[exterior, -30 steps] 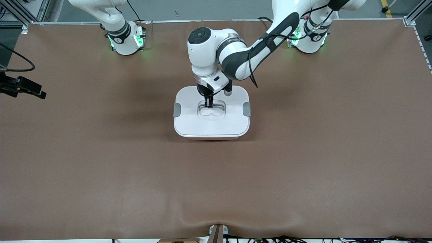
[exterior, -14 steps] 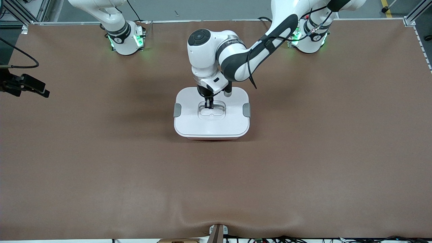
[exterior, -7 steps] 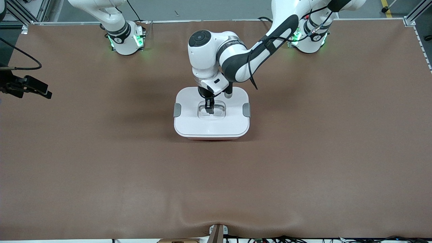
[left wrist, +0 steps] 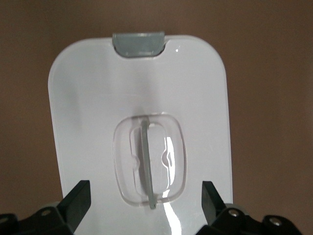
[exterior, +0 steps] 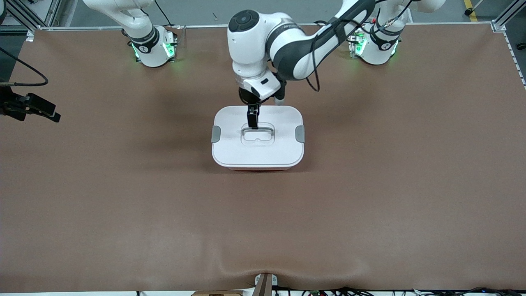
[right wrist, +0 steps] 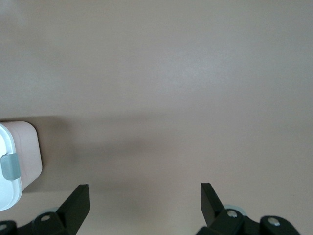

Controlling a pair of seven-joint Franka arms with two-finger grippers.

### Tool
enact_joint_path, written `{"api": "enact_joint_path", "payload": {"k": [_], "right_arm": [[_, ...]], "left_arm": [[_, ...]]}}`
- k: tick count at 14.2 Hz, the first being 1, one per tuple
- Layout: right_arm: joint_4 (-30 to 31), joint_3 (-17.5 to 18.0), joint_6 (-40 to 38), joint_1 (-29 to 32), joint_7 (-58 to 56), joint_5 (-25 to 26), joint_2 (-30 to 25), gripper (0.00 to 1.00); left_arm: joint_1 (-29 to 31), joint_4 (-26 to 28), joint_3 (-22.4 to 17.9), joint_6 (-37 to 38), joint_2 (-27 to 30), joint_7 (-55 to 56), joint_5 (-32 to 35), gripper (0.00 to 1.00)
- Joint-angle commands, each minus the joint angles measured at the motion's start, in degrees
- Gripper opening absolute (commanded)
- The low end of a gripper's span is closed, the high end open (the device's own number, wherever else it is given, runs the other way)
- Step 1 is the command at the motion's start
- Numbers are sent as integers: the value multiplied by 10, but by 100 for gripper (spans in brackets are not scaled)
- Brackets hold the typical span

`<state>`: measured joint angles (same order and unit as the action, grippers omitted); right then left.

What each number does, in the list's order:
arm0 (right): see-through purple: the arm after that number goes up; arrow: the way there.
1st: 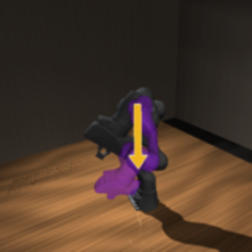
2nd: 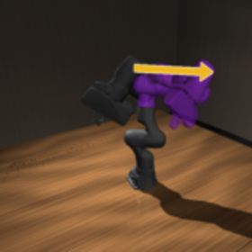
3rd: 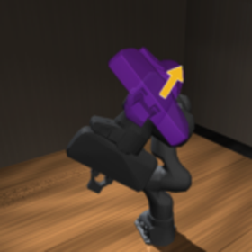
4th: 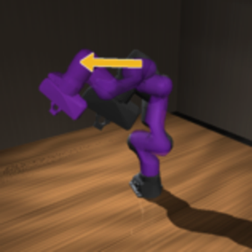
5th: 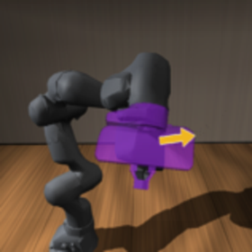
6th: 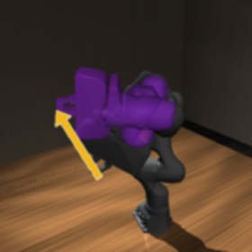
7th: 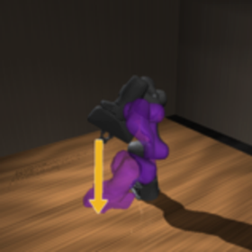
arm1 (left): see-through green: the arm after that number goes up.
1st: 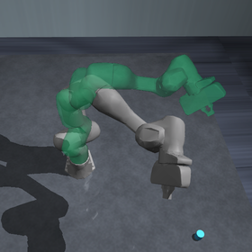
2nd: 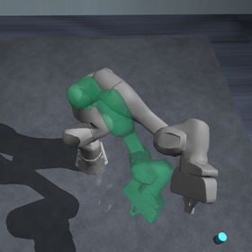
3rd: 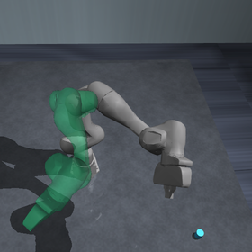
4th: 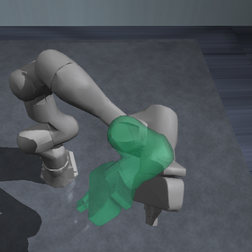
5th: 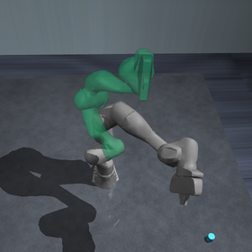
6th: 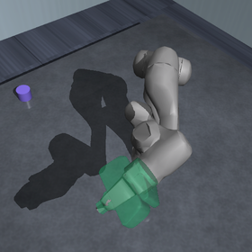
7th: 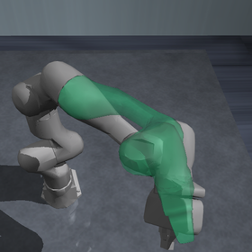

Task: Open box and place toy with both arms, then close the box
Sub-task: 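Open the left gripper and lift it off the lid handle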

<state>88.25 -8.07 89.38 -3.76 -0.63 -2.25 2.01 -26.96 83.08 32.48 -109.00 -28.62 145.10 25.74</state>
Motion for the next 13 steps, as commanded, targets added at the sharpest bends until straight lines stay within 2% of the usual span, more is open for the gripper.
{"api": "enact_joint_path", "payload": {"k": [1,7,13], "right_arm": [[-5,45,2,44,2,2,1,100],[-2,53,1,51,3,6,1,100],[-3,53,-3,51,-1,9,1,100]], "left_arm": [[74,8,7,50,53,-201,-49,100],[226,-9,9,84,117,-486,-155,100],[332,-11,8,170,180,-750,-188,100]]}}
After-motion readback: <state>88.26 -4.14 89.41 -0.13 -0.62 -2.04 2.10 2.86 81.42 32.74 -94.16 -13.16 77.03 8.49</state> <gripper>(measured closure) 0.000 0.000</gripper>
